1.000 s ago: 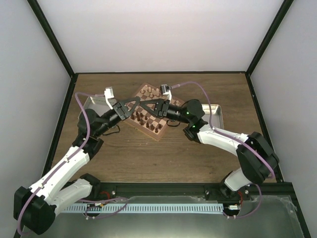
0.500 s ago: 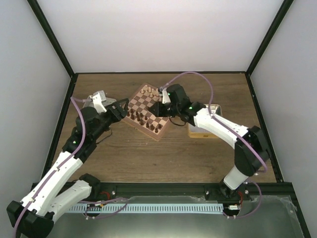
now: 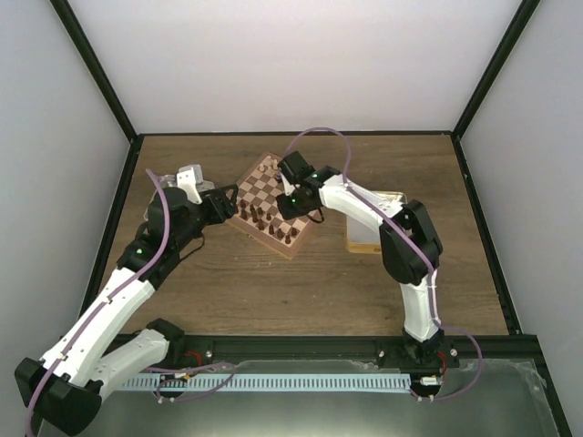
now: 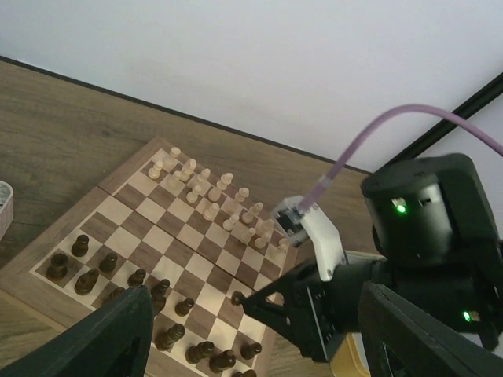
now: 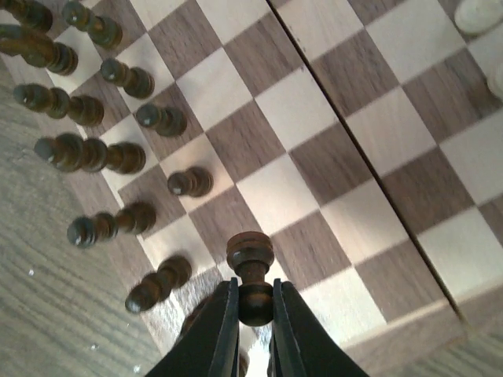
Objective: Set up the chess pieces on the board
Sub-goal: Place the chess piece on the chessboard.
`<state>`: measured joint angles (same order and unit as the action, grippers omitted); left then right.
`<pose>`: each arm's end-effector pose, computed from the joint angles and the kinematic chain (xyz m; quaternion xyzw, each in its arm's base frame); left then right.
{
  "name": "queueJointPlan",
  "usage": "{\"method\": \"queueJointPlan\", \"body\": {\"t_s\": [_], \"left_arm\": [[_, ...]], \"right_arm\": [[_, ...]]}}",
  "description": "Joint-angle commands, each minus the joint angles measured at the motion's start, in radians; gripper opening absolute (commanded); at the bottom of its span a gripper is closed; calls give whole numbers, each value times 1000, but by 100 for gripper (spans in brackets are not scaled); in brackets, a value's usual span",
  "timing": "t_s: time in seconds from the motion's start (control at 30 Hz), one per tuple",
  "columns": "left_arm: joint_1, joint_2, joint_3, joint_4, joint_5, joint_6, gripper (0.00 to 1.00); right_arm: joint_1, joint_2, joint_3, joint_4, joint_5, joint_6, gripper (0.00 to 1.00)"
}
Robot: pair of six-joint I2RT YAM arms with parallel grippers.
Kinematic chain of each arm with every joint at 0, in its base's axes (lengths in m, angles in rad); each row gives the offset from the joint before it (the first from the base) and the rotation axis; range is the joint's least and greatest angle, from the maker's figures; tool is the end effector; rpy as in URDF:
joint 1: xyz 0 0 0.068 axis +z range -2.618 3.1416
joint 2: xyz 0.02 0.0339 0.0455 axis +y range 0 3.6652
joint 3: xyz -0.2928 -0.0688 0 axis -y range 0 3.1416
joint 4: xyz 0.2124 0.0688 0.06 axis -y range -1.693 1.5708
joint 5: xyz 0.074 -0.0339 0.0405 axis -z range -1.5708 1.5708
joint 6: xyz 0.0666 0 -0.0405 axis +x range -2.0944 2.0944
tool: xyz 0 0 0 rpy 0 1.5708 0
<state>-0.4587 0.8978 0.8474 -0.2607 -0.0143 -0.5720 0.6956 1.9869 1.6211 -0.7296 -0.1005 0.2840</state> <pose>0.1676 -0.0817 0.3486 -0.0500 0.8066 -0.2853 0.5154 0.3199 0.2758 0.2367 -0.2099 0.9478 0.1537 0.1846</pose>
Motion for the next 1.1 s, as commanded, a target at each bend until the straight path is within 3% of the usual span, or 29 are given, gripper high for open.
{"method": "queueJointPlan", "body": {"t_s": [0.0, 0.3, 1.07], "left_arm": [[5, 4, 23, -28, 9, 46, 73], [6, 47, 19, -29, 37, 29, 73], [6, 62, 3, -20, 50, 25, 72]], "right_arm": [[10, 75, 122, -89, 24, -74, 9], [32, 172, 233, -157, -53, -141, 10], [42, 240, 302, -219, -9, -151, 16]]}}
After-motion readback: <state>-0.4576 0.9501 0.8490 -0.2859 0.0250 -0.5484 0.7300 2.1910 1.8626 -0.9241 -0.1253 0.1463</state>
